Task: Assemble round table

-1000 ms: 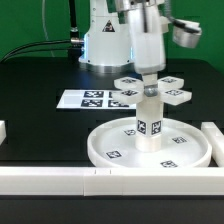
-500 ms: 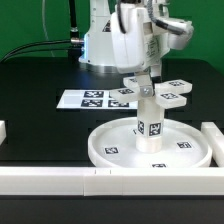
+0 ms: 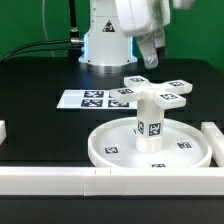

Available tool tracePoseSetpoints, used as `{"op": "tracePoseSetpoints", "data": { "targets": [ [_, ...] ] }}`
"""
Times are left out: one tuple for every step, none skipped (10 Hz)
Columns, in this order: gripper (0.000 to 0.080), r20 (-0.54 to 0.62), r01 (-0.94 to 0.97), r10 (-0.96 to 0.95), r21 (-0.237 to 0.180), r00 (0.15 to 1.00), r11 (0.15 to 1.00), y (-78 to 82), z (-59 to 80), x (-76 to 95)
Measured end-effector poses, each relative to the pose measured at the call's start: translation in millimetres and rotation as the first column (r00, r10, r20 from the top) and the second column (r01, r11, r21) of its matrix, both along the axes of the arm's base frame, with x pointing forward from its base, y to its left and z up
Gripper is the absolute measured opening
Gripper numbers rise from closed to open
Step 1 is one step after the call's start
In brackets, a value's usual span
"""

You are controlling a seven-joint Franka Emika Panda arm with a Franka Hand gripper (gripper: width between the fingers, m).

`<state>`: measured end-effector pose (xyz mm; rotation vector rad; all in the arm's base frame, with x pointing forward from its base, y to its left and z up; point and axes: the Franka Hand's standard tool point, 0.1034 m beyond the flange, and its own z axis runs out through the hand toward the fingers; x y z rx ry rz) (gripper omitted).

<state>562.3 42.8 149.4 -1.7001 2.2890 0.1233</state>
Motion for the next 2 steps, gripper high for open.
{"op": "tracePoseSetpoints", "data": {
  "targets": [
    [0.0648,-0.001,-0.001,0.001,0.000,1.000,1.000,0.2,-0.7,-0.2],
    [0.0649,-0.001,-0.003,0.003,0.000,1.000,1.000,0.3,-0.6,-0.1]
  ]
}}
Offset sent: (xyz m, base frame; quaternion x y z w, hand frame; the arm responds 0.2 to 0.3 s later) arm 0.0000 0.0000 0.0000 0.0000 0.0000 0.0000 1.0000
